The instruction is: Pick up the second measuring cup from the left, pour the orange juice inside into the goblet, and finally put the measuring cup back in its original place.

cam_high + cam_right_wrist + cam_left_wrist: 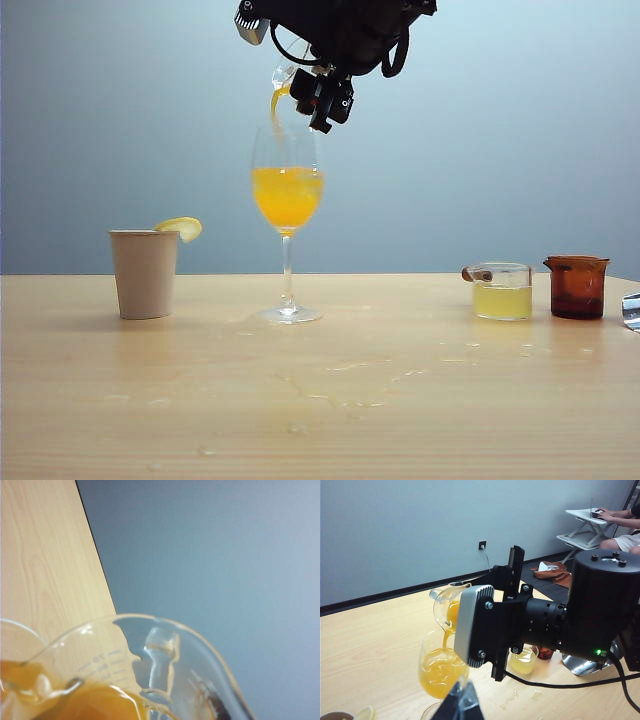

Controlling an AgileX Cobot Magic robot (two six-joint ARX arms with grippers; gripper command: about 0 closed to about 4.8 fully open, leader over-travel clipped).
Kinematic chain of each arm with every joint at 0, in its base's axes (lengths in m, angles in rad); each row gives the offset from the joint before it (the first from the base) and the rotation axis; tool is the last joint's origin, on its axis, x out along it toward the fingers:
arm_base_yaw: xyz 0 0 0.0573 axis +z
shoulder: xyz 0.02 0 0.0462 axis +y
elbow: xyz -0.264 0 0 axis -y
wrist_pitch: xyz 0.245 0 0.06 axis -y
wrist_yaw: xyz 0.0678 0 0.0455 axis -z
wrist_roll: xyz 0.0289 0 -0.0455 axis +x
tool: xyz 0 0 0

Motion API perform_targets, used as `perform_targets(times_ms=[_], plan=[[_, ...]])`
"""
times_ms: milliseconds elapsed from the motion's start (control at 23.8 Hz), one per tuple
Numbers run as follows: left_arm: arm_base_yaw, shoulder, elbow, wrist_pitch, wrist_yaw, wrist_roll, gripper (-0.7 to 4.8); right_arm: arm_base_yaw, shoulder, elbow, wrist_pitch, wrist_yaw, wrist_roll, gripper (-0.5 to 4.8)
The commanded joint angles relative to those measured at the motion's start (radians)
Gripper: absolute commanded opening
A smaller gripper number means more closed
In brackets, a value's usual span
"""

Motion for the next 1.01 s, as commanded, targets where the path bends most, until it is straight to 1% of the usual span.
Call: perform_targets(times_ms=[42, 168, 716, 1010], plan=[[-0.001, -0.002, 0.004, 0.008, 0.001, 0.004, -0.06, 0.003, -0.005, 0.008, 0.027, 0.001, -0.019, 2.78], [-0.001, -0.002, 0.004, 0.008, 0.001, 0.004, -0.06, 0.003, -0.004, 0.008, 0.027, 0.0, -0.056, 2.78], [-0.001, -0.002, 0.004, 0.007, 0.002, 0.004, -0.06, 0.003, -0.005, 0.008, 0.027, 0.001, -0.092, 2.78], [-0.001, -0.002, 0.004, 0.004, 0.001, 0.004, -0.06, 0.003, -0.005, 0.008, 0.027, 0.0, -0.154, 2.78]])
